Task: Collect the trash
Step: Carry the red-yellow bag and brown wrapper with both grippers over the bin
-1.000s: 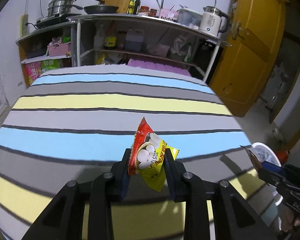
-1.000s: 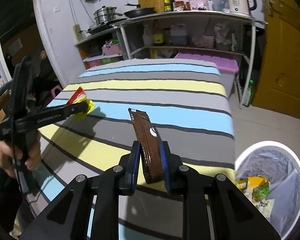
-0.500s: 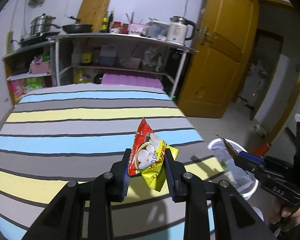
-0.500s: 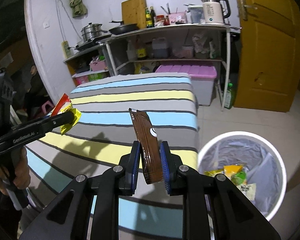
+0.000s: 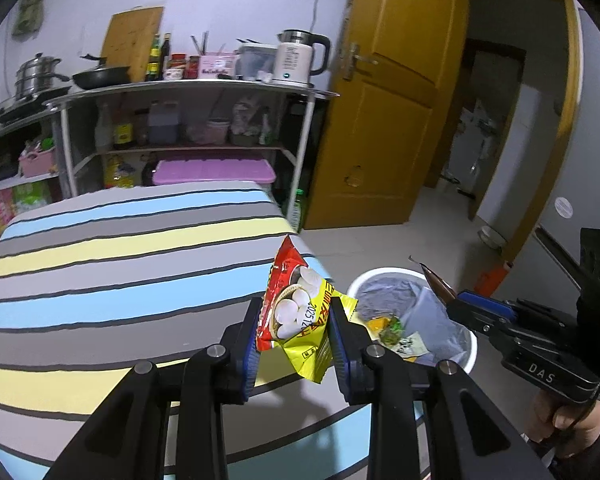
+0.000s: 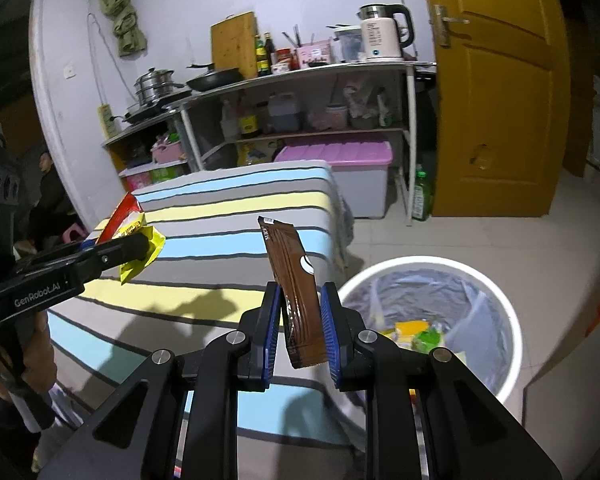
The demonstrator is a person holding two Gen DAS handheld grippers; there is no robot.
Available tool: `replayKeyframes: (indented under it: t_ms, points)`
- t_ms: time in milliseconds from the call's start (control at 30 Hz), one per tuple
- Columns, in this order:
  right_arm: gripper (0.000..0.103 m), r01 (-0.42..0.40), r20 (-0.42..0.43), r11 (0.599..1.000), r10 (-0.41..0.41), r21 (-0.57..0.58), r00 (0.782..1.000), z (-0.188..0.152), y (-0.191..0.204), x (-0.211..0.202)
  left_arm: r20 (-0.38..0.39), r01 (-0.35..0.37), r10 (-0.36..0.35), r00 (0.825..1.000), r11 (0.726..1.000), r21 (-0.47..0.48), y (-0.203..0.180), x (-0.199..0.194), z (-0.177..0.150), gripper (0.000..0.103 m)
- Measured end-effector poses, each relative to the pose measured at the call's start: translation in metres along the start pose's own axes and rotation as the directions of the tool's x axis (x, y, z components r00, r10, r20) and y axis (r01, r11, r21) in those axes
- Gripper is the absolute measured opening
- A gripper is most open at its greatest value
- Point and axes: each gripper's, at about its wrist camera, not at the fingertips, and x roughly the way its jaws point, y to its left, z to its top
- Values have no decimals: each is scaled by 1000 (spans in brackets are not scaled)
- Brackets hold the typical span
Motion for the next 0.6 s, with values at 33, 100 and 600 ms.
replayKeyframes:
  t_ms: [33, 100, 600]
  points:
    - [21, 5, 2, 1000, -5, 6, 1000, 0, -3, -1, -2, 5, -5, 1000, 1000, 5, -4, 2, 0, 31]
    - [21, 17, 6, 1000, -17, 19, 1000, -2, -11, -6, -9, 17, -17, 1000, 1000, 19, -14, 8, 2, 31]
    - [21, 99, -1, 989, -99, 107, 995, -13, -68, -20, -66, 109, -104, 992, 990, 86, -73, 53, 1, 31]
